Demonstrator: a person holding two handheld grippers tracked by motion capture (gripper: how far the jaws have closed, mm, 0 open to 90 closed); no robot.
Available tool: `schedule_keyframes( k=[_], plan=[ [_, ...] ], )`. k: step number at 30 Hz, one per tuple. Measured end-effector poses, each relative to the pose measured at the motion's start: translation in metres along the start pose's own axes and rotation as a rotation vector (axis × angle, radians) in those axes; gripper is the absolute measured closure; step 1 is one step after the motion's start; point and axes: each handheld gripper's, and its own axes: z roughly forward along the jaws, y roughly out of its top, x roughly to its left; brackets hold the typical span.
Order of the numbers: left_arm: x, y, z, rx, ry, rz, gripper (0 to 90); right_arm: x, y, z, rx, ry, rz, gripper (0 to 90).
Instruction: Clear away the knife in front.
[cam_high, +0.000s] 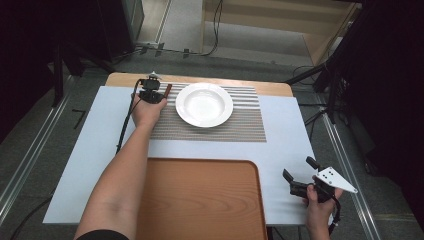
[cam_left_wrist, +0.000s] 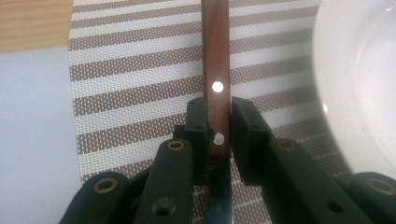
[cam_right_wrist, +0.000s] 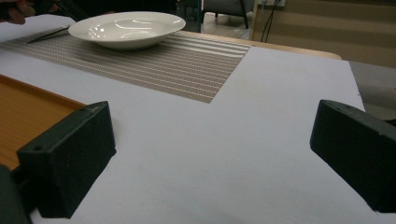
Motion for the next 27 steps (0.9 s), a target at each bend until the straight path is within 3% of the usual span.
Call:
schedule_keyframes(
  k=[6,14,19,27],
  plan=[
    [-0.002,0.002,-0.015,-0.026,-0.026,0.042,76.4,0.000,0.000,0.000,0.000,0.000,-0.003,0.0],
    [0.001,0.003,-0.027,-0.045,-0.050,0.047,76.4,0.001,0.000,0.000,0.002,-0.003,-0.004,0.0],
    [0.001,0.002,-0.019,-0.031,-0.051,0.030,76.3,0.001,0.000,0.001,0.006,-0.005,-0.006,0.0],
    [-0.001,-0.004,0.004,0.030,-0.044,-0.002,76.3,0.001,0.000,0.001,0.005,-0.005,-0.004,0.0]
  ],
)
